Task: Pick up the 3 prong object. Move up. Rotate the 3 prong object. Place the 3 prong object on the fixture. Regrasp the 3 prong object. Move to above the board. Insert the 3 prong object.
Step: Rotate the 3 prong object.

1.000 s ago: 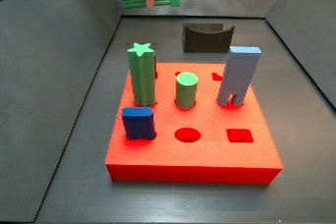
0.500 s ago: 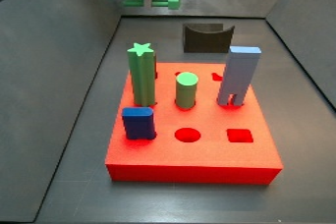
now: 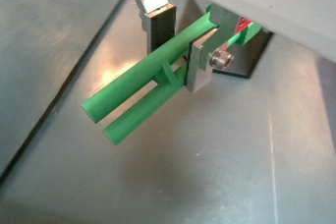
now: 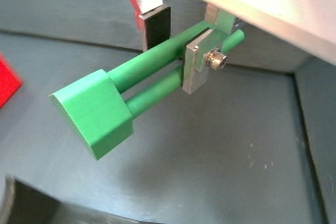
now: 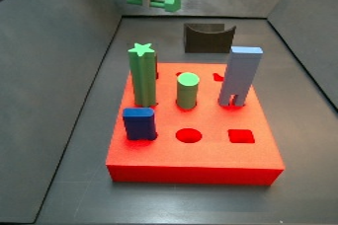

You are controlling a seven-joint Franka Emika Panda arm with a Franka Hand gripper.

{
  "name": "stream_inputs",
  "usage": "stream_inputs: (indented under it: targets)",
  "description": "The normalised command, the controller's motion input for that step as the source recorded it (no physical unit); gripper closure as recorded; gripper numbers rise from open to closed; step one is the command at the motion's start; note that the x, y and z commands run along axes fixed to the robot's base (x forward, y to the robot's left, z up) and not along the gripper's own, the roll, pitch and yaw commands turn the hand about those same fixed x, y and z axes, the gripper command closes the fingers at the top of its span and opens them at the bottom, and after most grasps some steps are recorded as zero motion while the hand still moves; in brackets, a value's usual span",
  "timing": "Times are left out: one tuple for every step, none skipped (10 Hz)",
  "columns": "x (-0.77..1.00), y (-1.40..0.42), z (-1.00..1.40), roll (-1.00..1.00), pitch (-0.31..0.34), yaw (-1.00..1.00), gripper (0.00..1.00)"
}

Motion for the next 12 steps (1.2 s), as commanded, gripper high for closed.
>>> stream_inputs:
  targets:
    - [0.02,0.02,-0.01,-0.02,-0.011,-1.0,1.0]
    - [0.02,0.02,-0.01,-0.02,-0.012,-1.0,1.0]
    - [0.02,0.02,-0.01,-0.02,-0.012,-1.0,1.0]
    - [0.02,0.02,-0.01,-0.02,-0.014,-1.0,1.0]
    - [0.02,0.02,-0.01,-0.02,-0.015,-1.0,1.0]
    - [0.02,0.02,-0.01,-0.03,-0.017,-1.0,1.0]
    - [0.02,0.02,-0.01,-0.03,-0.018,-1.0,1.0]
    - [0.02,0.02,-0.01,-0.03,-0.021,-1.0,1.0]
    - [0.01,0.02,-0.01,-0.04,-0.023,-1.0,1.0]
    - [0.01,0.02,-0.01,-0.04,-0.028,-1.0,1.0]
    - [0.01,0.02,-0.01,-0.05,-0.032,-1.0,1.0]
    - [0.01,0.02,-0.01,-0.06,-0.042,-1.0,1.0]
